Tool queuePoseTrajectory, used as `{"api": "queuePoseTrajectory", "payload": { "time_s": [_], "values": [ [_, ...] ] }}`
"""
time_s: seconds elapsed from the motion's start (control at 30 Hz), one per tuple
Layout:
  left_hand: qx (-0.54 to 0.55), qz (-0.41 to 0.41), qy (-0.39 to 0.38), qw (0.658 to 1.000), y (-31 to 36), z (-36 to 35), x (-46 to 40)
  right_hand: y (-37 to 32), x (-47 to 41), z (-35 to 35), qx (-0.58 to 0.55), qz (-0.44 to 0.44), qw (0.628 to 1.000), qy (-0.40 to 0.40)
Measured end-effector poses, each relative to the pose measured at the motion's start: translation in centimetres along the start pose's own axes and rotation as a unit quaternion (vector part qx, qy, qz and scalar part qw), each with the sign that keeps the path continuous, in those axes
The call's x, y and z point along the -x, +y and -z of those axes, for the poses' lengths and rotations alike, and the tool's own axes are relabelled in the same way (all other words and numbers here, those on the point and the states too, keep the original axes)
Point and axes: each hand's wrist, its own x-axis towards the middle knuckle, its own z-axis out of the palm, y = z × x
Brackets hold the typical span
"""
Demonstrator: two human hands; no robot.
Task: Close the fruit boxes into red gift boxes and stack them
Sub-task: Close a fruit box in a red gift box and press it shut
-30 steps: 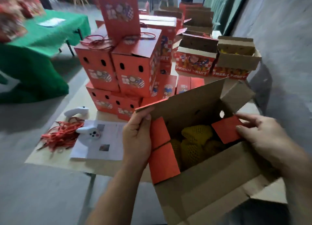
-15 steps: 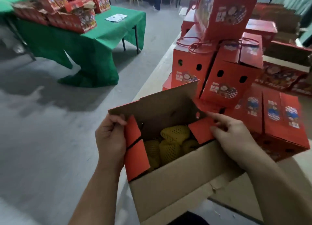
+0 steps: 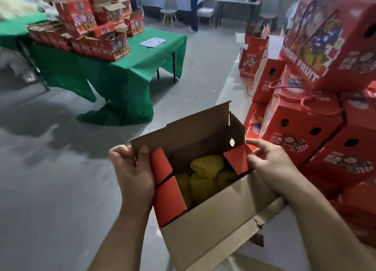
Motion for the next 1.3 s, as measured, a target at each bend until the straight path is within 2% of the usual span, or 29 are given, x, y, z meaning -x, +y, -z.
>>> {"api": "queuePoseTrajectory", "payload": {
  "time_s": [0.13, 0.2, 0.43, 0.7, 0.93, 1.13, 1.3],
  "values": [
    [0.038, 0.046, -0.107, 0.992, -1.6, 1.1, -6.7, -3.0, -1.2, -4.2, -0.025, -0.060, 0.996, 0.063],
    [0.050, 0.058, -0.136, 0.988, -1.7, 1.7, -10.1, -5.0, -1.2, -6.0, -0.046, -0.091, 0.990, 0.094],
    [0.018, 0.063, -0.251, 0.966, -2.3, 0.8, -19.4, -9.3, -1.3, -9.6, -0.069, -0.159, 0.968, 0.183],
    [0.042, 0.081, -0.331, 0.939, -6.0, -8.2, -25.4, -7.4, -5.4, -9.9, -0.097, -0.204, 0.937, 0.266],
    [0.039, 0.112, -0.399, 0.909, -8.7, -19.0, -30.3, -6.5, -11.4, -8.4, -0.099, -0.243, 0.918, 0.298],
    [0.033, 0.133, -0.504, 0.853, -12.1, -28.8, -33.3, -6.8, -14.1, -9.1, -0.123, -0.293, 0.878, 0.358],
    [0.016, 0.111, -0.642, 0.759, -16.8, -37.4, -35.1, -6.3, -17.0, -11.8, -0.166, -0.360, 0.823, 0.406]
  ]
}}
